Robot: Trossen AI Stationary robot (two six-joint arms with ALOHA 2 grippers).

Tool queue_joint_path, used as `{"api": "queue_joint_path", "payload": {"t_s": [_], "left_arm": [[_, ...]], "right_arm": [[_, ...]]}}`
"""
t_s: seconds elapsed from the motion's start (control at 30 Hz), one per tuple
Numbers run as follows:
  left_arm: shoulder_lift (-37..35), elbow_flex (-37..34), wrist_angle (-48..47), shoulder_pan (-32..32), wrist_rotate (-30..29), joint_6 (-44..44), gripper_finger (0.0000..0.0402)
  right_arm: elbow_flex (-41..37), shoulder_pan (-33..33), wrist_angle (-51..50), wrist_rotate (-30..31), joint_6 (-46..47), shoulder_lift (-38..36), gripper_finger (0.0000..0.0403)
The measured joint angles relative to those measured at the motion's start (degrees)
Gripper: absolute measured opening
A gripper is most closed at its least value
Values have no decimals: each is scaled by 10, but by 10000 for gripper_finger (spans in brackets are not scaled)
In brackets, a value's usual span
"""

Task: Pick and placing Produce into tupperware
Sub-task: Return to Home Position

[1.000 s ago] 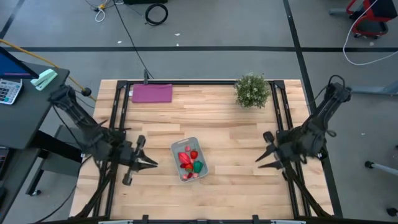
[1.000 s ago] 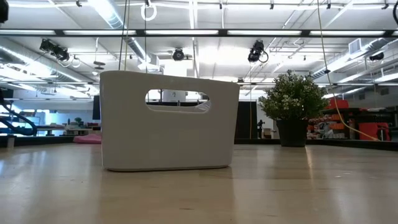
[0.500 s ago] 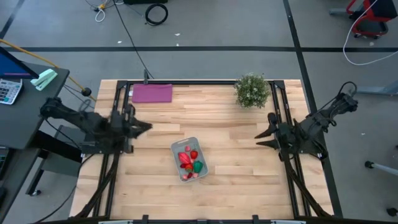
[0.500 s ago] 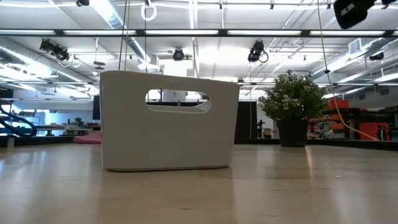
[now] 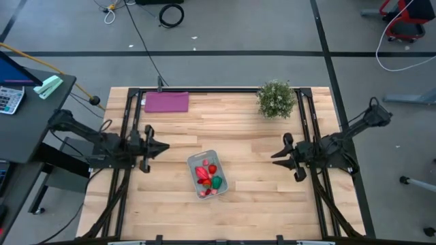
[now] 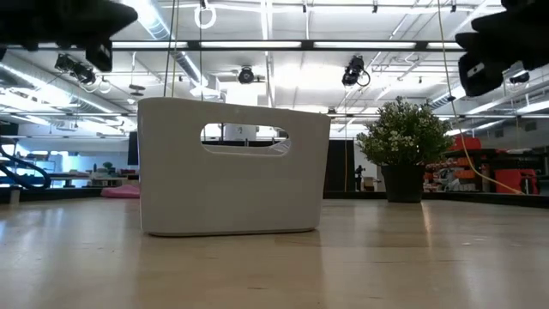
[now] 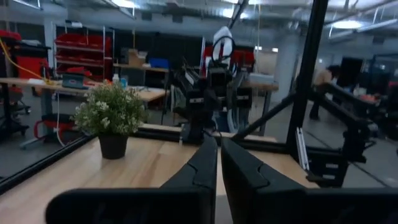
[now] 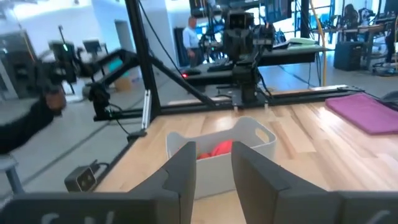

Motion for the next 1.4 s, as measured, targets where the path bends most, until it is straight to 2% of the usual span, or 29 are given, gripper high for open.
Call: {"api": "queue_joint_path", "payload": {"t_s": [0.13,0.3,0.43,0.63,0.73,0.83,1.07,1.4], "left_arm": [[0,-49,55,0,-1,-1,35],[0,-49,44,0,-1,1,32],[0,-49,38,0,-1,6,28],[0,-49,-5,-1,-1,31,36],[0,-49,-11,0,-1,31,35],[0,-49,-11,0,-1,31,30],[0,-49,-10,0,-1,31,21],[0,-49,-10,0,-1,31,35]], "right_arm": [[-23,-12,17,-17,15,0,111],[-30,-26,16,-19,3,0,109],[-31,-45,-27,-19,5,0,110],[-31,-67,-126,-18,77,0,110],[-31,-71,-147,5,91,0,111],[-31,-71,-146,24,88,0,110],[-31,-71,-147,26,88,0,111],[-20,-71,-153,27,87,0,110]]}}
